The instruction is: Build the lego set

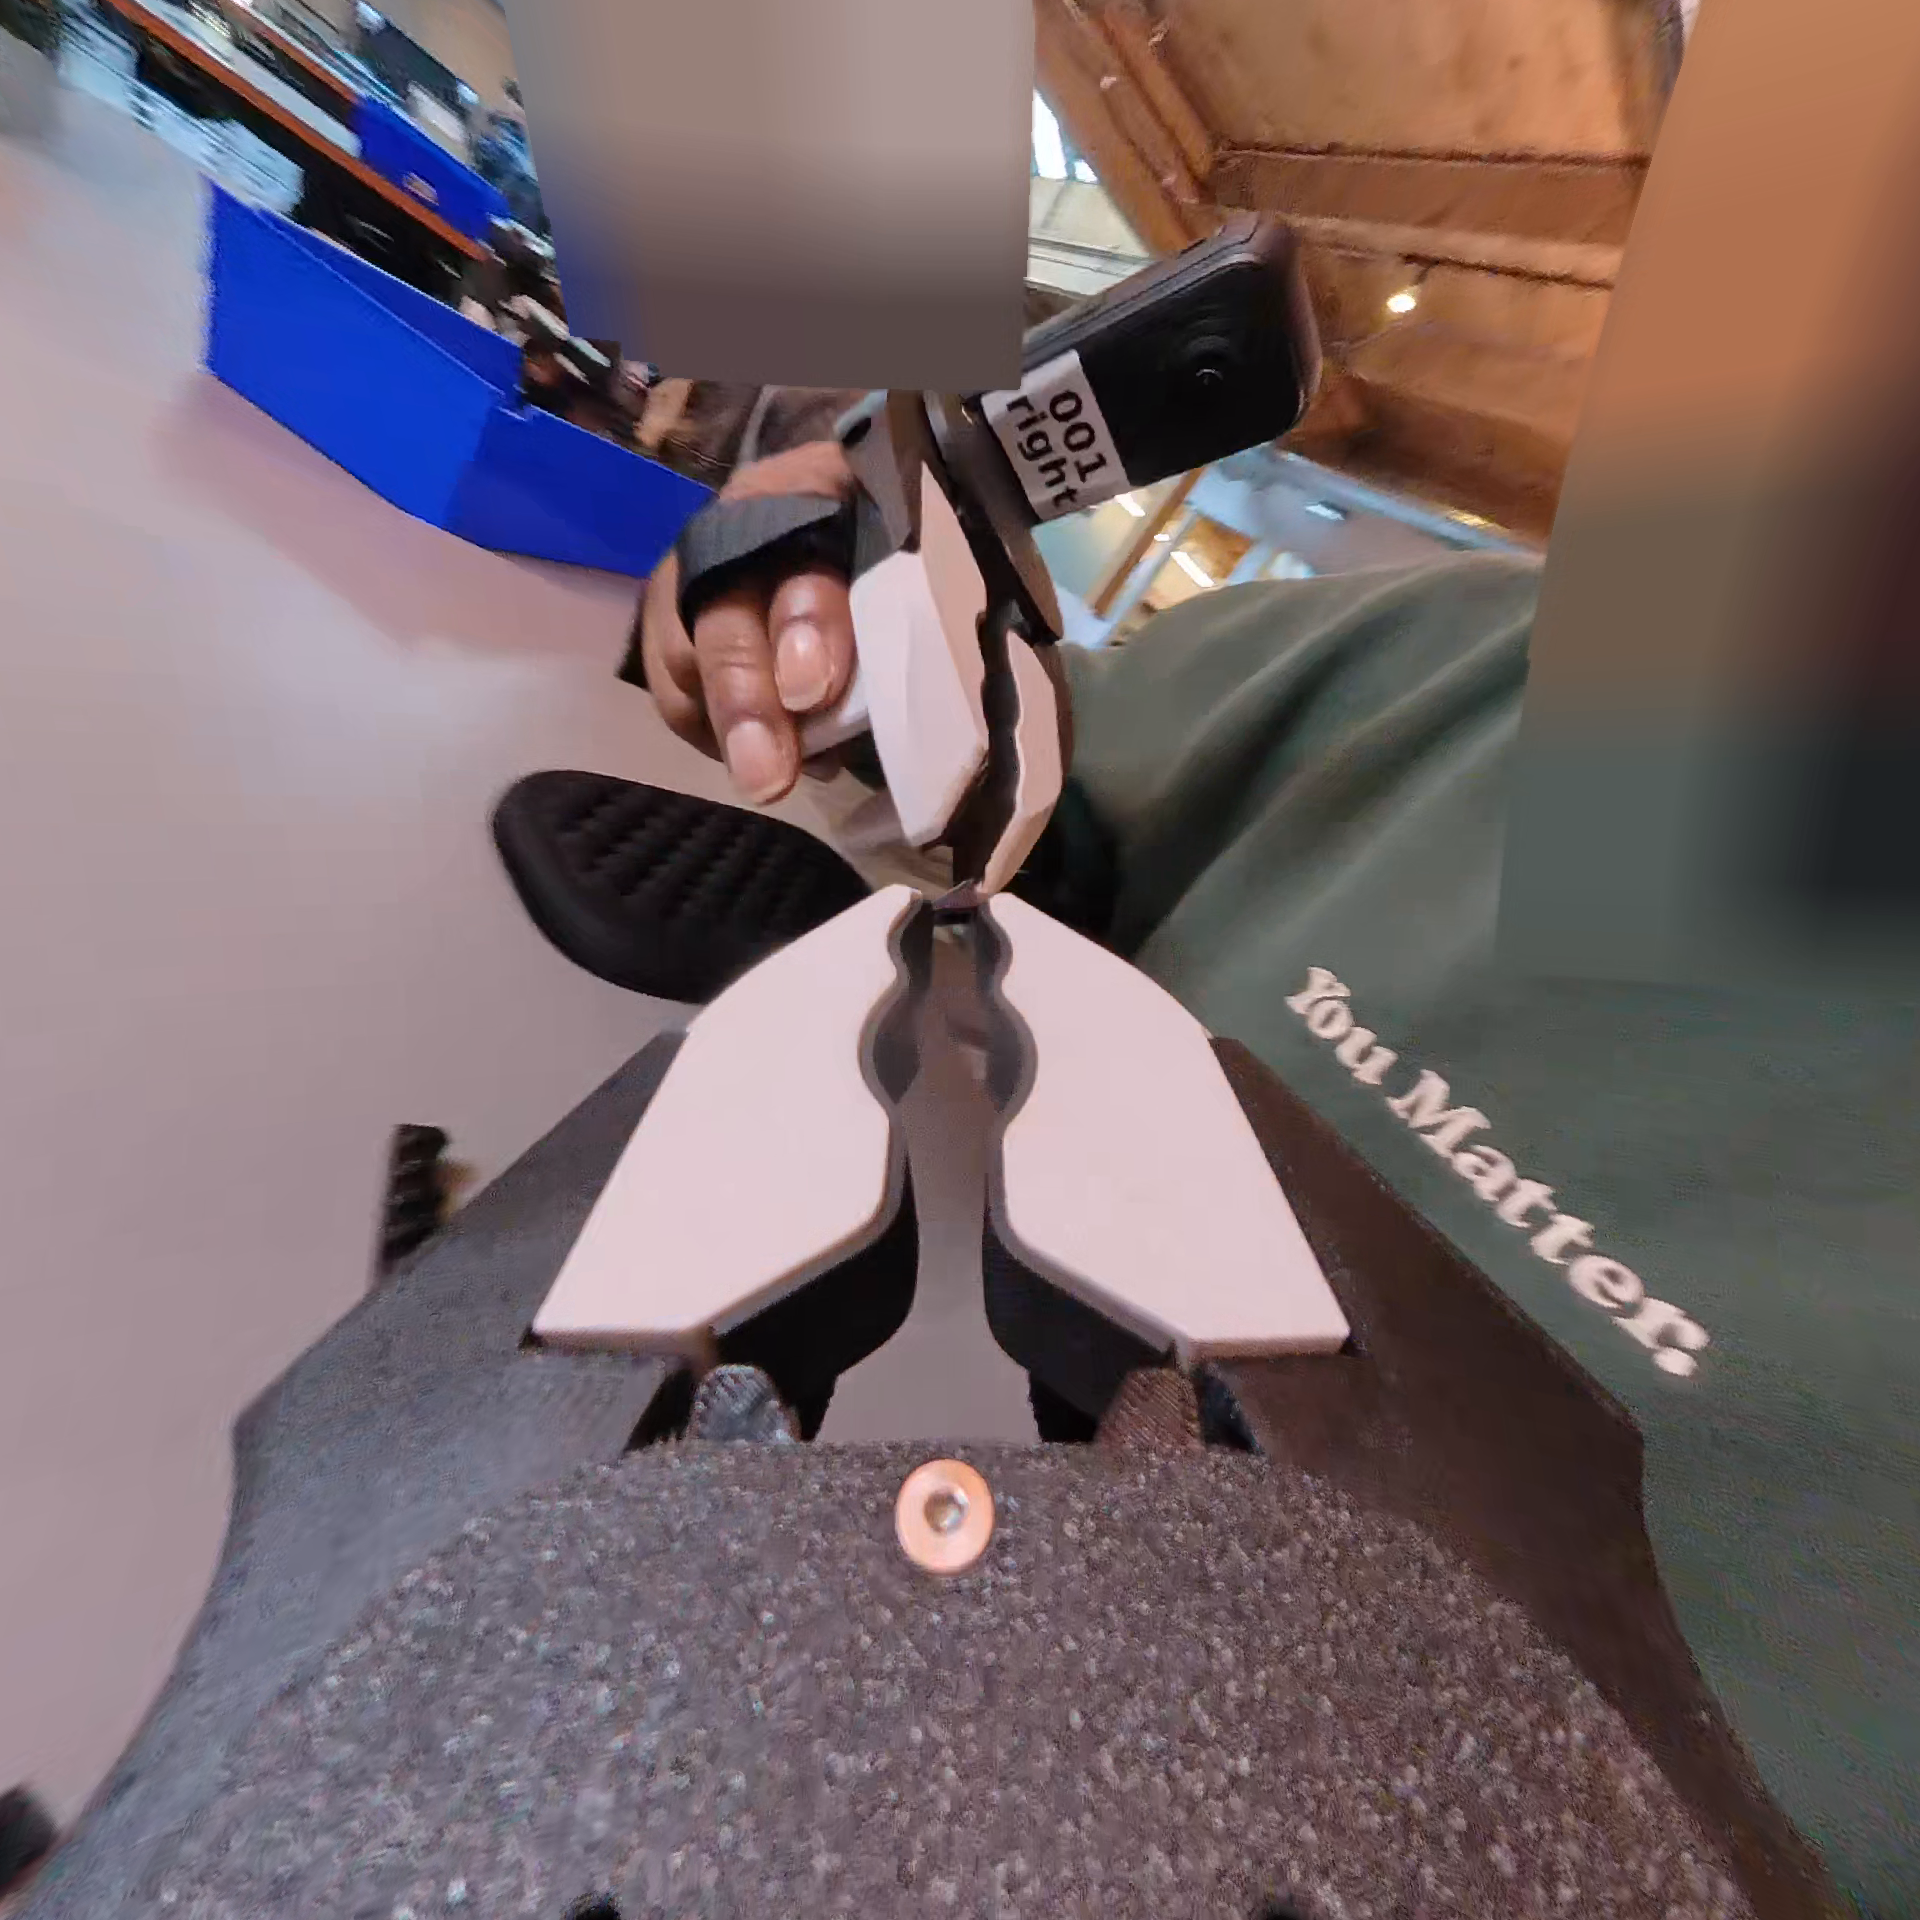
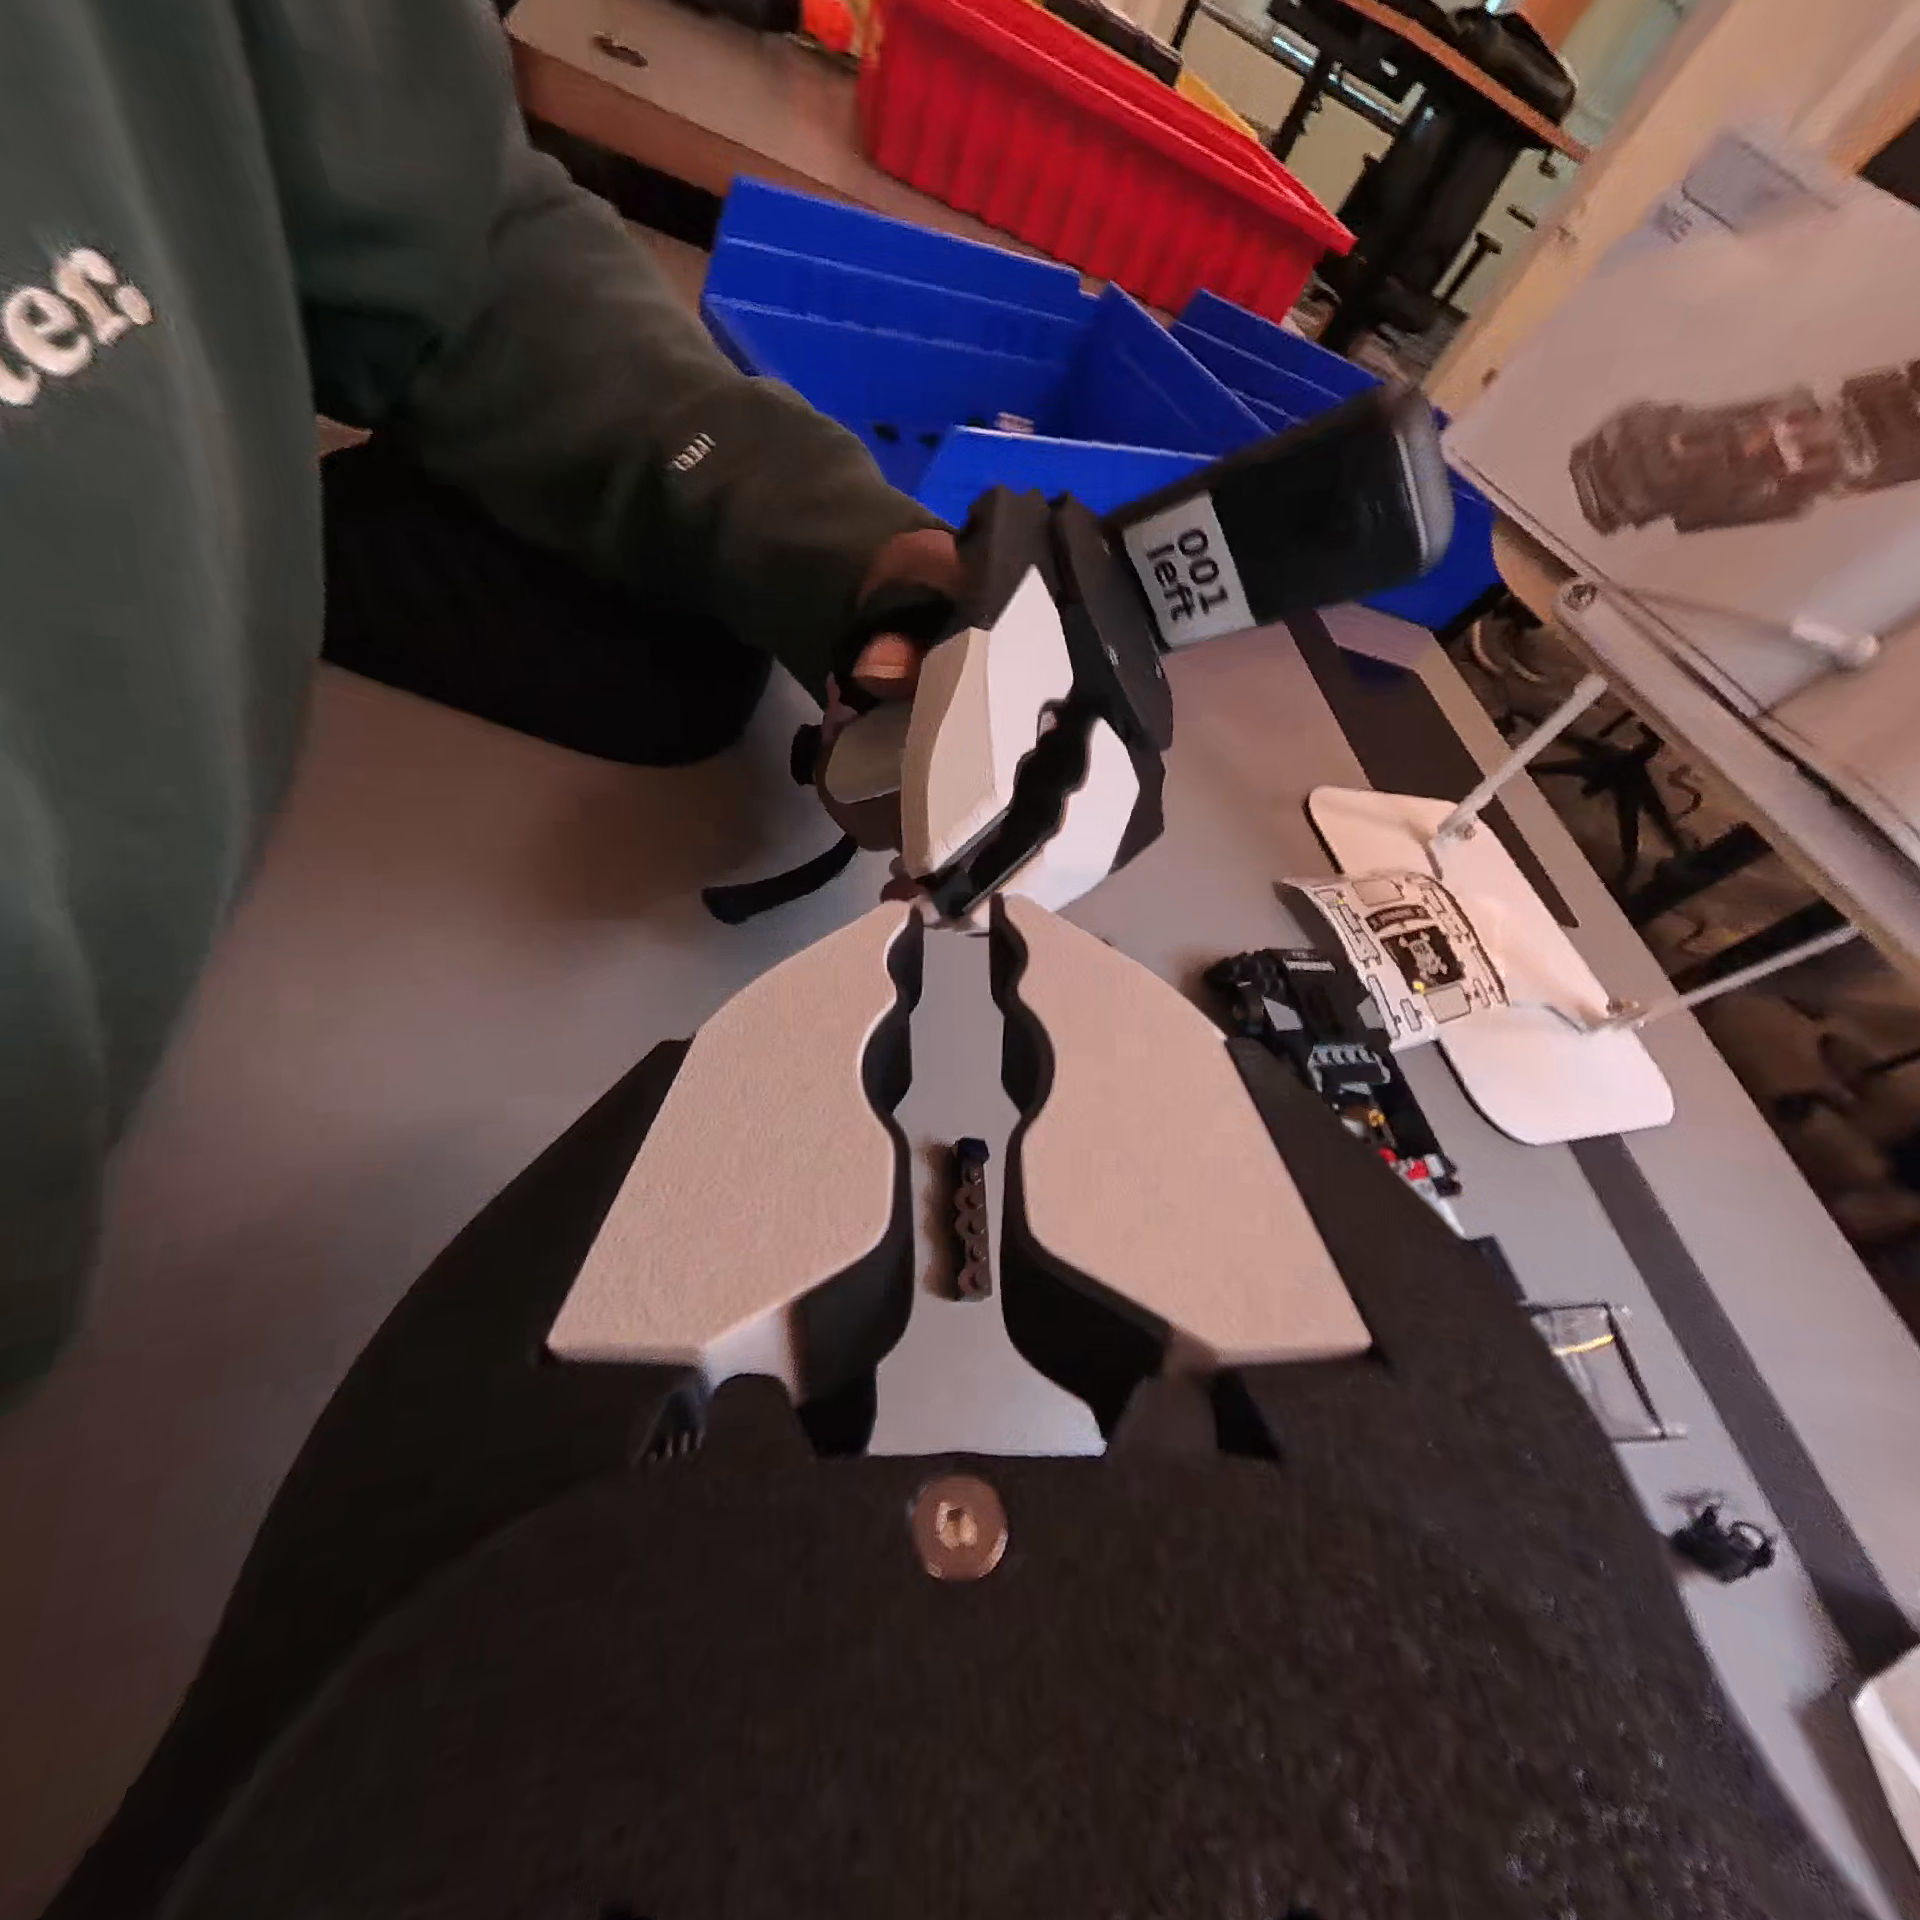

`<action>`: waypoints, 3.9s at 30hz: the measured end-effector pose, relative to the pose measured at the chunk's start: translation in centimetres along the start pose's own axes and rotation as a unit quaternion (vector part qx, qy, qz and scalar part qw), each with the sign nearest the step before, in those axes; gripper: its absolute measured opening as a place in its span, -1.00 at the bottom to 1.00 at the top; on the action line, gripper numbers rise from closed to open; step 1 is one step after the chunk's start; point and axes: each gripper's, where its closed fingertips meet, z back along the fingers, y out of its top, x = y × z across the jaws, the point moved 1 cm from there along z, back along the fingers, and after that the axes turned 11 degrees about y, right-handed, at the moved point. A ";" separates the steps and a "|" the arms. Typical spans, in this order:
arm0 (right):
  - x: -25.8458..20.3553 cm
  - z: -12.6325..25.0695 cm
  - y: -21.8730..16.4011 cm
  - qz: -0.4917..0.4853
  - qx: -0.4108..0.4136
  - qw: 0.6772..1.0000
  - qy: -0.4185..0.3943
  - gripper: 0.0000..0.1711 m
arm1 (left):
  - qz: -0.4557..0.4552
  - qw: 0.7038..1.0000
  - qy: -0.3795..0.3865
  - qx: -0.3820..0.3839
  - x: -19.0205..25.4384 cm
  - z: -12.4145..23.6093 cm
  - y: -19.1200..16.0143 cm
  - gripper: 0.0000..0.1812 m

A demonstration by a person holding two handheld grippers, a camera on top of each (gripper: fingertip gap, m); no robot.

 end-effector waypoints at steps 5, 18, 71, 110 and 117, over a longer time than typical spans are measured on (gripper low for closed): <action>-1.1 -0.4 1.1 0.037 -0.011 0.999 0.036 -0.90 | 0.020 0.998 -0.054 -0.017 1.3 -0.1 -0.6 -0.91; -2.5 -1.1 1.5 0.059 -0.030 0.996 0.061 -0.90 | 0.028 0.995 -0.089 -0.034 2.4 -0.3 -1.2 -0.90; 1.5 -4.3 -12.6 -0.311 -0.262 0.913 0.014 -0.90 | -0.284 0.853 0.336 -0.282 -11.4 0.2 -7.2 -0.87; 1.8 -4.4 -12.1 -0.276 -0.215 0.937 0.013 -0.90 | -0.311 0.850 0.329 -0.269 -11.5 0.2 -7.2 -0.86; 1.7 -4.5 -12.2 -0.253 -0.224 0.941 0.025 -0.91 | -0.311 0.851 0.326 -0.270 -11.4 0.3 -7.3 -0.86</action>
